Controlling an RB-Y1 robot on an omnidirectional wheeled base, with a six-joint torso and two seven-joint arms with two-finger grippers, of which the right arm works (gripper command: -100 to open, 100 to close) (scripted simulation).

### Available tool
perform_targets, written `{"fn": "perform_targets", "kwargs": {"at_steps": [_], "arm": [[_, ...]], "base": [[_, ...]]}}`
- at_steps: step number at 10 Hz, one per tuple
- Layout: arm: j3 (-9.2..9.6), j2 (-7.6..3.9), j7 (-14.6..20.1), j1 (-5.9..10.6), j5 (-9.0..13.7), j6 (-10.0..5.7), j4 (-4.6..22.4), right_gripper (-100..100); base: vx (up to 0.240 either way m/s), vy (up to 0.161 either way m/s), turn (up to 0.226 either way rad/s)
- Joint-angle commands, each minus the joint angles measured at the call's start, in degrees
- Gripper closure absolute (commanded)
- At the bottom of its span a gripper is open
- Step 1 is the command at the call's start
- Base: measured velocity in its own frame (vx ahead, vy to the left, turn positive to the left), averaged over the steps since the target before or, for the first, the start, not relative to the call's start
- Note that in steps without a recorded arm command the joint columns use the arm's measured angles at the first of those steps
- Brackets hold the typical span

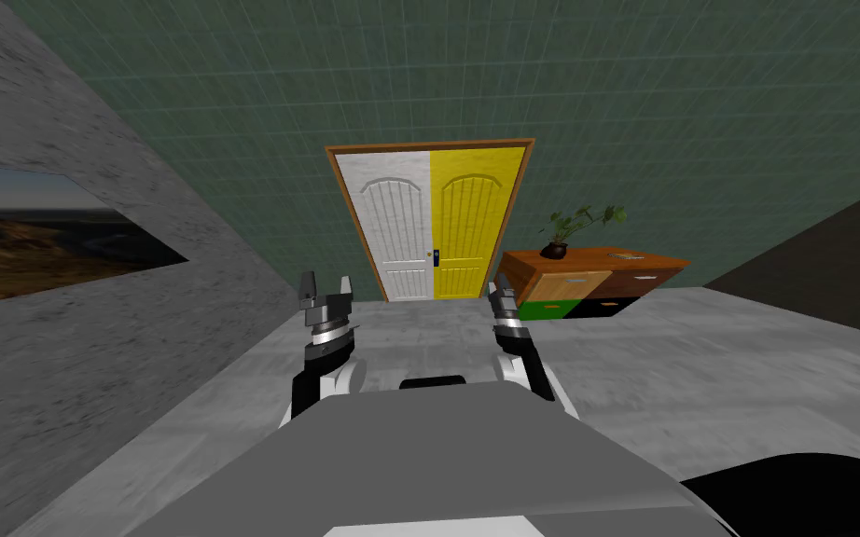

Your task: Pull the door open

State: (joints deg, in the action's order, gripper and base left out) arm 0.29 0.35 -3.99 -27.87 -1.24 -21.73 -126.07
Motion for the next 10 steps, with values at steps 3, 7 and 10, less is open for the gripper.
{"fn": "perform_targets", "kwargs": {"at_steps": [3, 7, 10], "arm": [[-0.22, -0.79, 1.2, 0.42, -0.6, 0.1, 1.6, -100], [-0.62, -2.0, 3.3, 1.2, -1.6, 0.27, 4.5, -100], [-1.03, -3.02, 5.5, 1.98, -2.6, 0.45, 7.5, -100]], "base": [[0.158, 0.016, 0.003], [0.182, 0.024, 0.004], [0.206, 0.047, 0.006]]}}
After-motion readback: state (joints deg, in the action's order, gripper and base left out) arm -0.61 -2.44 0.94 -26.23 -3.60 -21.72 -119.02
